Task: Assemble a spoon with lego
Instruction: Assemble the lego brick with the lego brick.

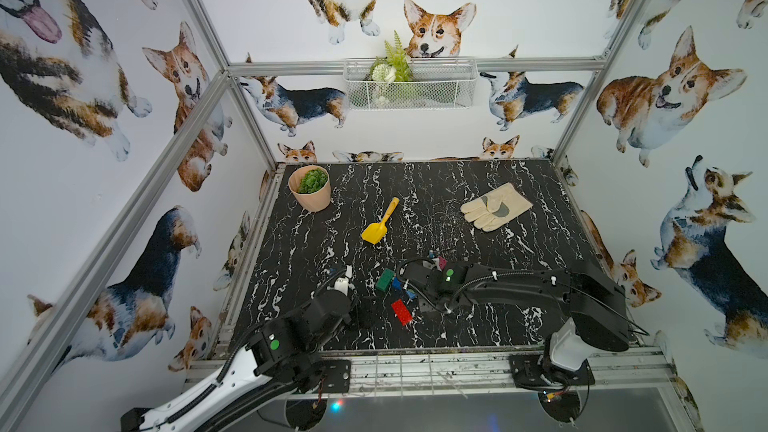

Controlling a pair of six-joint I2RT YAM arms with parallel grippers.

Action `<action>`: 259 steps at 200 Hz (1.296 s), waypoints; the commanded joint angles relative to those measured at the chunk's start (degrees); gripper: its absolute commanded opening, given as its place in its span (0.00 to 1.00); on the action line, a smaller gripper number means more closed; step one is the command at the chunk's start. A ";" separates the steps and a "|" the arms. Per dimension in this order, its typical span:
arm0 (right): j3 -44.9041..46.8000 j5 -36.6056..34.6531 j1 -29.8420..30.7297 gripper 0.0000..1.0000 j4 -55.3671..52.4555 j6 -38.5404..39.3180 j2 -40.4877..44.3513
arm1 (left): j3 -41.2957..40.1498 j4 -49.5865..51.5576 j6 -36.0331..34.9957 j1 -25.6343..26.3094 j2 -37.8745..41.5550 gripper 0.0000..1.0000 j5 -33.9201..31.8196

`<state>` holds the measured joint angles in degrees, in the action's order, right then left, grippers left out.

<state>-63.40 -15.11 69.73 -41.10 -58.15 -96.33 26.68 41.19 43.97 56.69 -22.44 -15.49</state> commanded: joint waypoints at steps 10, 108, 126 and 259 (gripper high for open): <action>3.68 0.80 -1.70 0.00 -4.66 -2.91 1.52 | -0.05 0.25 0.59 0.01 0.02 1.00 -0.42; 12.64 -5.59 -8.91 0.01 -8.91 -6.01 13.85 | -0.05 -0.34 0.07 0.03 -0.50 1.00 -0.33; 13.23 -5.00 -9.00 0.03 -7.49 -6.16 13.05 | 0.04 -0.23 0.18 0.05 -0.42 1.00 -0.14; 12.06 -6.20 -9.09 0.54 -8.16 -5.54 19.05 | 0.30 -0.03 0.38 0.08 -0.66 1.00 0.10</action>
<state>-49.54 -20.25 60.64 -46.85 -62.94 -78.48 26.63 41.19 43.75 56.69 -22.92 -15.27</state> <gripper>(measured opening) 0.507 0.999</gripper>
